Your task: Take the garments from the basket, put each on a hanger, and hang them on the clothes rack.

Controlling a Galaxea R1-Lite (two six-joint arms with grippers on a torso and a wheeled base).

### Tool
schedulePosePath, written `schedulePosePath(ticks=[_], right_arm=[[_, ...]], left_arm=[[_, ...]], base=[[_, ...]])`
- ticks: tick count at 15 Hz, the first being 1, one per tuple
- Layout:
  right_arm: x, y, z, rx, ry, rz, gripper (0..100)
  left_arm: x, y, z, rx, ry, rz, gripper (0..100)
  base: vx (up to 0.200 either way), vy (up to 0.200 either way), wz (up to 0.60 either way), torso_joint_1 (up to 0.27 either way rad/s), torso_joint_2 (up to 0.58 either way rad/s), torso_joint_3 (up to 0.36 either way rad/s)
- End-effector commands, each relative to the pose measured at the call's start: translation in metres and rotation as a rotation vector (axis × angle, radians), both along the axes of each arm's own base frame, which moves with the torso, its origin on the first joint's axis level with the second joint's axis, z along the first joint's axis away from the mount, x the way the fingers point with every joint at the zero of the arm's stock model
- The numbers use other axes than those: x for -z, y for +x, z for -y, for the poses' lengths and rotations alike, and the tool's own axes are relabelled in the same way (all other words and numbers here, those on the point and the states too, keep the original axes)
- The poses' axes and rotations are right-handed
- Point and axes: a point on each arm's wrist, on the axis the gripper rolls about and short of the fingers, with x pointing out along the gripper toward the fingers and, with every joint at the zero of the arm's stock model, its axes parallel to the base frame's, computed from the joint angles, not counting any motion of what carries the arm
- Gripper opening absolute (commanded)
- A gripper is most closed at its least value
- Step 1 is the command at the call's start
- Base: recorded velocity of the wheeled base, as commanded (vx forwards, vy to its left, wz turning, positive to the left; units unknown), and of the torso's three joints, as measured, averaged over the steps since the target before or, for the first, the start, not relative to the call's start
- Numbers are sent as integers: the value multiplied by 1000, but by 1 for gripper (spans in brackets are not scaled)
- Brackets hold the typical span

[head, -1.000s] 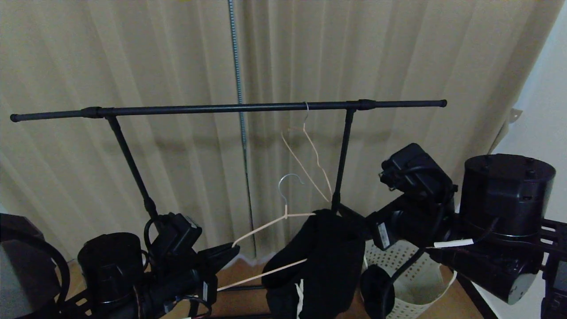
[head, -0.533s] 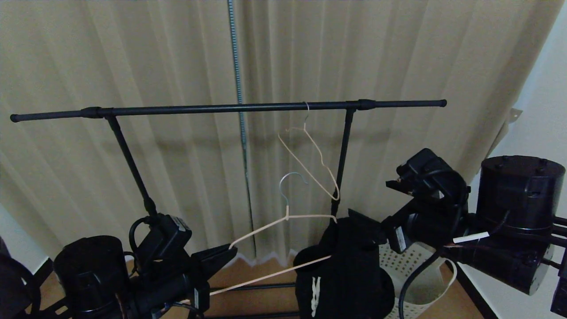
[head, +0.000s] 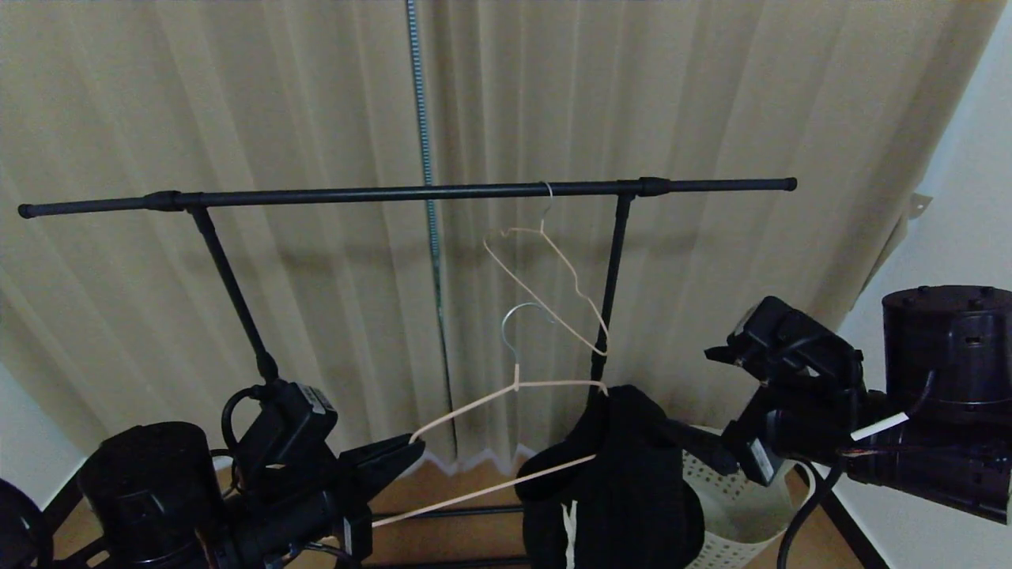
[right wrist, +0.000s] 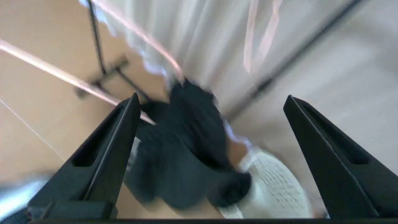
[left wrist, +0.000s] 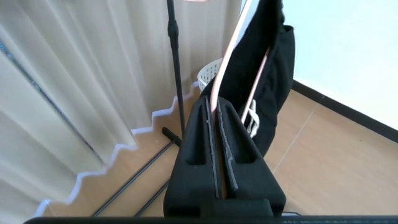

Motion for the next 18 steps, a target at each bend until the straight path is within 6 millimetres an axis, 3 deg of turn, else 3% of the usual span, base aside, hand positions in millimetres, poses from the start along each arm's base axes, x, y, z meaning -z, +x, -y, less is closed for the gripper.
schedulePosePath(ticks=[1,2,5,9,11,18], right_arm=[[-2,0,5,5,-10,8,100],[2,-1,13,-53,-53,14,100],[4,-3,9,-72,-84,-5,100],[5,-18,-37,108,19,-120,100],[10,-9,-56,244,81,-146,100],[34,9,-68,457,92,-167,100]], left_arm=[[-4,-1,-1,0,-8,16,0],[-6,-3,-1,3,-14,25,0],[-7,-3,0,7,-15,28,0],[-6,-3,1,8,-15,25,0],[-6,-3,2,12,-16,23,0],[-7,-3,2,12,-18,27,0]], base=[[0,0,0,0,0,0],[0,0,0,0,0,0],[0,0,0,0,0,0],[0,0,0,0,0,0],[0,0,0,0,0,0],[0,0,0,0,0,0]])
